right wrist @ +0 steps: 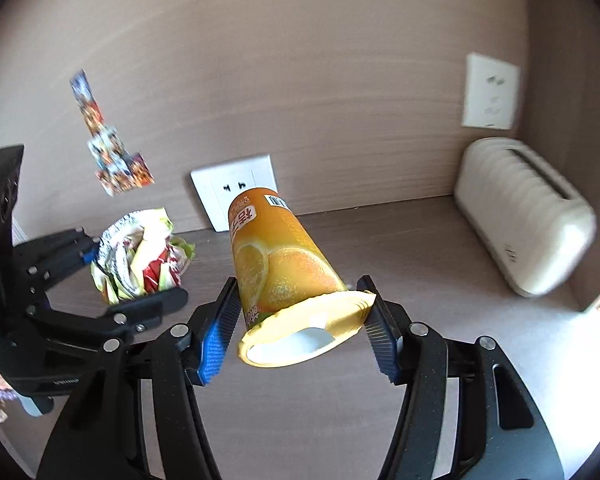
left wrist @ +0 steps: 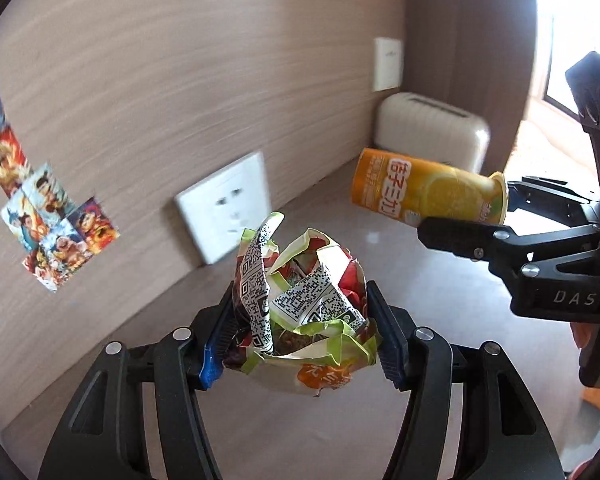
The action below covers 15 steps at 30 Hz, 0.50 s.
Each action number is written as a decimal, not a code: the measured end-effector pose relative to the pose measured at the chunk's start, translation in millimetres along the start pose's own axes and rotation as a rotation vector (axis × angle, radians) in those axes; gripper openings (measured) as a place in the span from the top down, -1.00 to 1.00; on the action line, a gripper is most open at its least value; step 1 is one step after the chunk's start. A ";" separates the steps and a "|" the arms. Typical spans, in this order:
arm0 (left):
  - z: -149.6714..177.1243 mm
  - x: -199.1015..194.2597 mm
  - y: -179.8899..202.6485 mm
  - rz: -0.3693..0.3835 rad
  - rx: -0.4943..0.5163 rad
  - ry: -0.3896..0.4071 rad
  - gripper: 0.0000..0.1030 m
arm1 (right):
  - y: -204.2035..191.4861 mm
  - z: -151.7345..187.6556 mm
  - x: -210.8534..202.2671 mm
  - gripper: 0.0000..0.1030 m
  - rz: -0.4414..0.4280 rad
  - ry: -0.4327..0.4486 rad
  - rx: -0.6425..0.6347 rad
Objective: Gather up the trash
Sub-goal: 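Carry wrapper and orange cup over the white bin and open both tools to drop them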
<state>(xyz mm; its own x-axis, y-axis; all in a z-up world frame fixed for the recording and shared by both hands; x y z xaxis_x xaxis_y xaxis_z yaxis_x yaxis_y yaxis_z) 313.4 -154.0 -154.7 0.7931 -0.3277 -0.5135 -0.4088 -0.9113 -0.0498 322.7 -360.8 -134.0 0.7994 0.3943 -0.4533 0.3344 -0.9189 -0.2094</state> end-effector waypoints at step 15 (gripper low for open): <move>-1.2 -66.7 186.5 0.268 0.105 0.049 -0.16 | 36.2 40.7 -189.0 -0.17 0.227 0.061 0.095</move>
<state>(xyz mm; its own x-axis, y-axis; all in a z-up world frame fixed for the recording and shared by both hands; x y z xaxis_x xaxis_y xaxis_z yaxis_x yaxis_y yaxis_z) 184.9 -302.4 -128.6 0.6701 -0.5677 -0.4781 -0.6494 -0.7604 -0.0072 163.5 -468.0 -91.3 0.8781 0.1739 -0.4458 0.0970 -0.9770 -0.1900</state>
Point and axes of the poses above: each gripper's, at about its wrist camera, not at the fingertips, and x roughly the way its jaws point, y to its right, z to its underside, the point moved 5 cm from there along x, roughly the way its jaws point, and after that the axes turned 14 degrees about y, right-handed, at the moved point
